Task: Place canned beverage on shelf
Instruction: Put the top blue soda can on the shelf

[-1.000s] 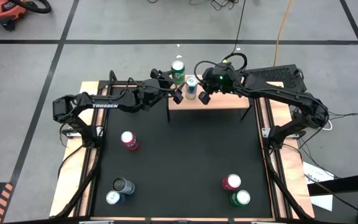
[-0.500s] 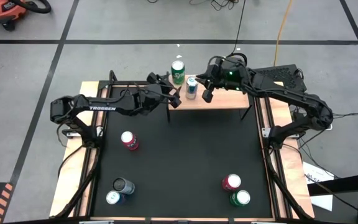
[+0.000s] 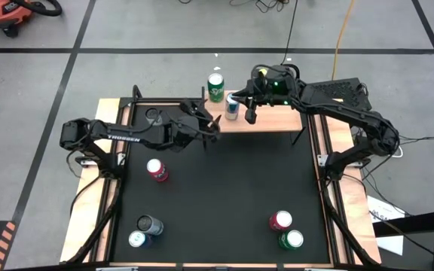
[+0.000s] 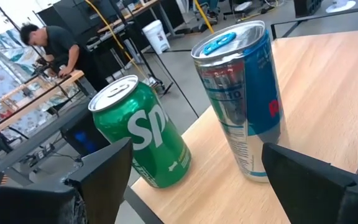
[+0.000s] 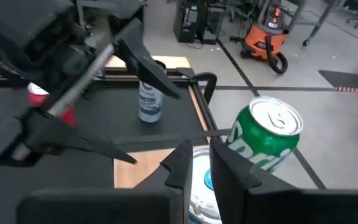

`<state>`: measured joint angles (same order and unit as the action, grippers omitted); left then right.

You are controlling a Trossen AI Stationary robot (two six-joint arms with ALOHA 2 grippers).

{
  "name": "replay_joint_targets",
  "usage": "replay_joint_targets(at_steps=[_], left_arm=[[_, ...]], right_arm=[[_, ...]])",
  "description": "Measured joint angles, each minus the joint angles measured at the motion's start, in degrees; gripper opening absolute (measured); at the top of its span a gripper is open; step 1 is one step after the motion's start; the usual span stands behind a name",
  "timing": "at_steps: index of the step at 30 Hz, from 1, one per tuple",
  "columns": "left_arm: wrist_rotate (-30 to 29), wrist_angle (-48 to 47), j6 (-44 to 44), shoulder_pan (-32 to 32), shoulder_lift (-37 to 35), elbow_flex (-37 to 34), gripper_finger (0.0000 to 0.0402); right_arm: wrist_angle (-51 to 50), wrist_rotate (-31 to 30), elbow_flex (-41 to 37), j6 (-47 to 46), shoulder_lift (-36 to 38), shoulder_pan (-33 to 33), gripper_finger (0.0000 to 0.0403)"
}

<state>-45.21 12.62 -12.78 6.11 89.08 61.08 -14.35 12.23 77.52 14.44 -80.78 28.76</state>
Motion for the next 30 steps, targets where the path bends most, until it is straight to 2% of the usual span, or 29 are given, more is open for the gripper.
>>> replay_joint_targets(at_steps=[14,20,30], left_arm=[[-1.82,-0.27,0.02,-0.96,0.00,0.00,0.0357],[-1.80,-1.18,0.31,-0.96,0.00,0.00,0.0357],[-2.25,-2.19,0.37,-1.04,0.01,0.00,0.0357]], right_arm=[[0.19,-0.14,0.07,-0.07,-3.49,0.81,0.0045],[-0.02,-6.19,0.09,-0.20,-3.49,1.07,0.0045],[1.30,-9.19,0.04,0.52,-3.57,3.34,0.0045]])
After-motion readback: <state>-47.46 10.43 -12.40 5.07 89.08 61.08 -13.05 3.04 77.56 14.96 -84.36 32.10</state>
